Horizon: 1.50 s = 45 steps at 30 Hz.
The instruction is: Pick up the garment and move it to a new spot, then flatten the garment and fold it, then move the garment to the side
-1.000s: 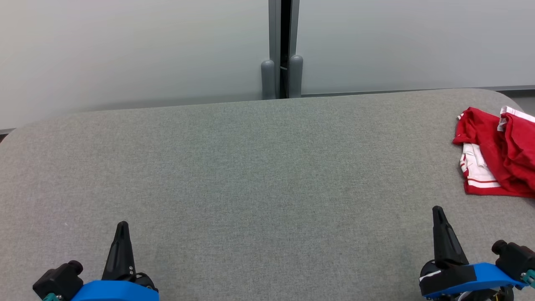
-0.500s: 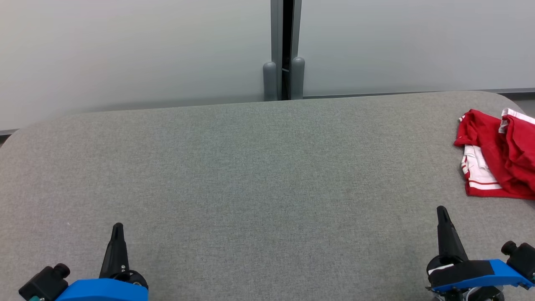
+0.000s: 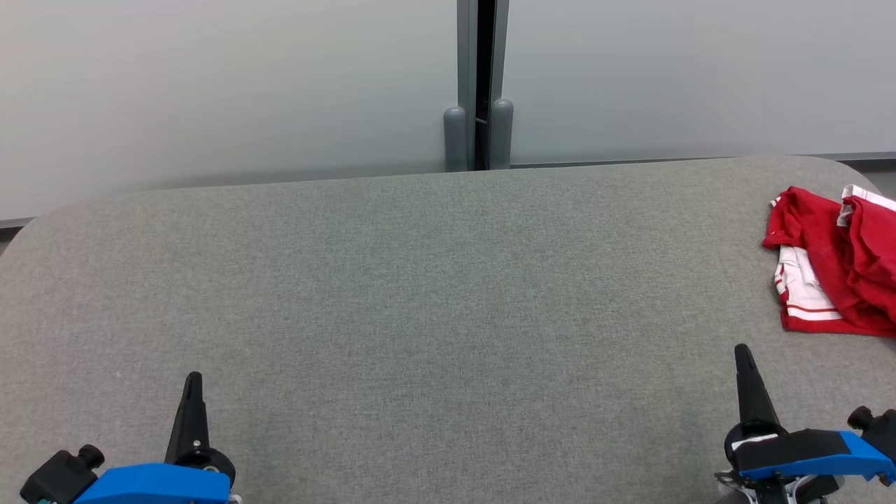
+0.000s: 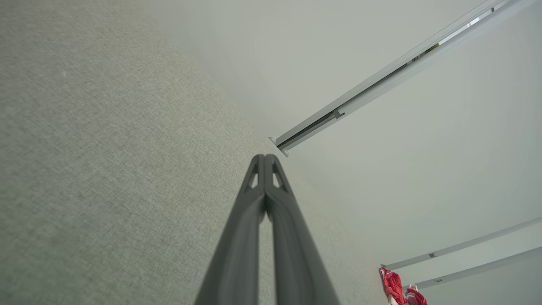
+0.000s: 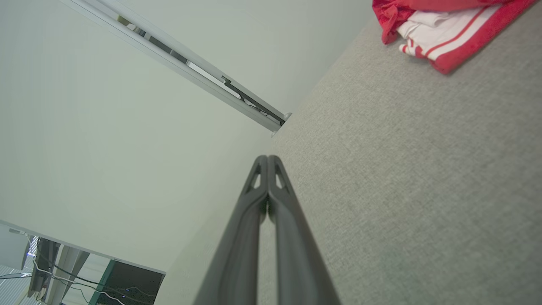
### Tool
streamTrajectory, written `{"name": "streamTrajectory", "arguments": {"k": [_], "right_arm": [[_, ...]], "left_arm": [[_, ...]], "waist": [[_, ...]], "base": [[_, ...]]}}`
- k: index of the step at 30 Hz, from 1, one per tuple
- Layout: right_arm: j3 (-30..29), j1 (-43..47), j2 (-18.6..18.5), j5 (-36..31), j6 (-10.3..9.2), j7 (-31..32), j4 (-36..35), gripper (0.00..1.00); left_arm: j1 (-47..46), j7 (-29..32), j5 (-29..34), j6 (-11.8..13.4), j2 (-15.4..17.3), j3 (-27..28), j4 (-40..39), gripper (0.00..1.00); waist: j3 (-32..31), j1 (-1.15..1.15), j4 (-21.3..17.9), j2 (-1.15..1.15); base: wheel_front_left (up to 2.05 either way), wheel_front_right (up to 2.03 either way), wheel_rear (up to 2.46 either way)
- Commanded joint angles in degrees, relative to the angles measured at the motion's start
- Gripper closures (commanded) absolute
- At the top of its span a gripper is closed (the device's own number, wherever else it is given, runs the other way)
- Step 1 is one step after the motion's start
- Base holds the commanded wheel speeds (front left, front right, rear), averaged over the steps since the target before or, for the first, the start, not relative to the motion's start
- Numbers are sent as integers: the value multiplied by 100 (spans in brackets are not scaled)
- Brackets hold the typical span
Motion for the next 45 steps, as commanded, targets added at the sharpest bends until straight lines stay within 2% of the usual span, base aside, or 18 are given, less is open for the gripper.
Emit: {"name": "streamTrajectory", "arguments": {"k": [1,17,45], "right_arm": [[-34,-152,13,197,-1,53,-42,100],[-114,-205,40,1206,0,318,-9,100],[-230,-276,80,2617,-1,692,42,100]], "left_arm": [[-160,45,-193,-31,40,57,-48,100],[-196,306,-1187,-134,47,168,-20,100],[-241,673,-2576,-279,56,322,22,100]], "waist": [[-4,0,4,0],[-44,-1,37,0],[-111,-1,92,0]], "base": [[0,0,0],[0,0,0],[0,0,0]]}}
